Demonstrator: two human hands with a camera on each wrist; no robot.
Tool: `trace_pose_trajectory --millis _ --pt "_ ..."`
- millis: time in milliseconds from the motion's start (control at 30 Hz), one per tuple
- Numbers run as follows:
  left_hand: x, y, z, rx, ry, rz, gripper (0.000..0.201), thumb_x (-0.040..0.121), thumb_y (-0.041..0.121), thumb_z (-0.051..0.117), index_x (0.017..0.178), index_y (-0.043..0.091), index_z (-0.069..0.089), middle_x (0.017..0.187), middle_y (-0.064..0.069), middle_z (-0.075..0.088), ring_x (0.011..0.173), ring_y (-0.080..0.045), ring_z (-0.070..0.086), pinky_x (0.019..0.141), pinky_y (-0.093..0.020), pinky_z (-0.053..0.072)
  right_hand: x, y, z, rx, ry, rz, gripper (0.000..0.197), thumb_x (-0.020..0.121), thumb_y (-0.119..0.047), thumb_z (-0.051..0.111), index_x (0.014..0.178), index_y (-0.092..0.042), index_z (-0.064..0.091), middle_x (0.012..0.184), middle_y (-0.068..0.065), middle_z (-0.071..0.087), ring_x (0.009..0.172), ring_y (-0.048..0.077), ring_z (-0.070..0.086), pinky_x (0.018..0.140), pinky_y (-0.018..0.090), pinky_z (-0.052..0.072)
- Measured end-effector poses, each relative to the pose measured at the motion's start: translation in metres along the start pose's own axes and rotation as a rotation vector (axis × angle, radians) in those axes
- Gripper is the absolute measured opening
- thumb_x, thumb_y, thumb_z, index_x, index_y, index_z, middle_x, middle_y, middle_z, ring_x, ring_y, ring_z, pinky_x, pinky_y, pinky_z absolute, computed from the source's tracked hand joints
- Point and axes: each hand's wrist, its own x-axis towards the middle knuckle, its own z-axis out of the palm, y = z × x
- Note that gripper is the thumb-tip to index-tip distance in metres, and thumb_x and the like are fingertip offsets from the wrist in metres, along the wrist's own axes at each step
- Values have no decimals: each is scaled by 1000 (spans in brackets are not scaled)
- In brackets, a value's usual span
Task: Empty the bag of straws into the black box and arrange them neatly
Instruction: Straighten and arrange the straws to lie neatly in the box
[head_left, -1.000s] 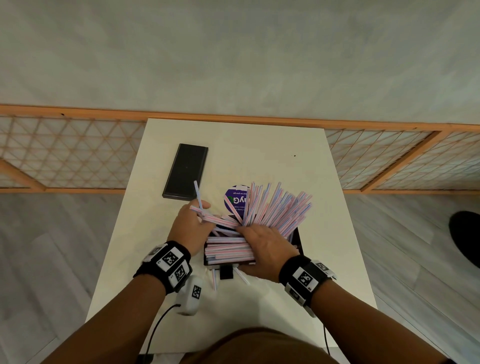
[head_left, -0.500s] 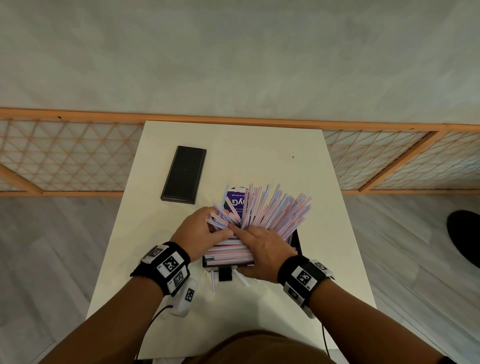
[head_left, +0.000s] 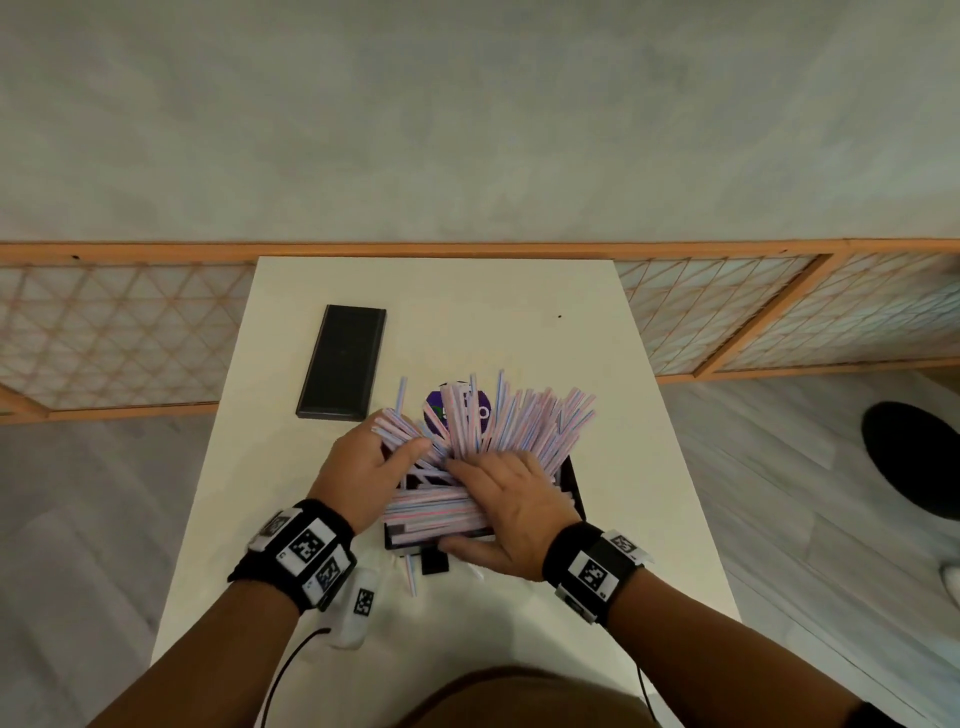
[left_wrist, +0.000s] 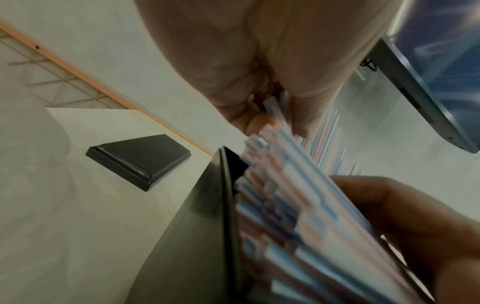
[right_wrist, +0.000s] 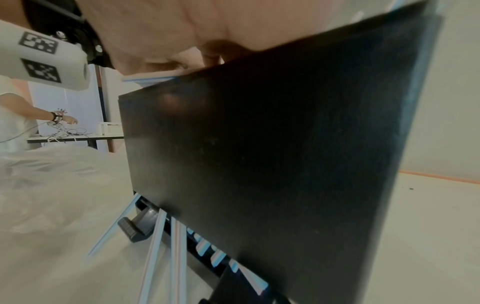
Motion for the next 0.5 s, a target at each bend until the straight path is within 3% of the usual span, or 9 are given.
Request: trace_pose_trajectory --millis 167,267,500 --pt "2 10 -11 -13 35 -5 14 94 39 68 94 25 68 87 11 72 81 2 66 73 -23 52 1 6 9 -98 140 16 39 105 -46 42 130 -22 63 119 -3 65 106 24 58 100 43 40" --pt "4 18 -19 -10 66 -2 15 95 36 68 94 22 69 86 11 71 80 3 65 69 -11 46 4 10 13 -145 169 44 33 104 -40 46 123 -22 66 113 -2 63 101 26 58 95 42 42" --pt "7 39 -47 20 125 19 23 96 37 68 76 25 69 60 13 62 63 4 62 60 -8 39 7 12 10 -184 135 88 25 96 -35 56 115 -24 70 102 0 58 92 29 55 84 40 39"
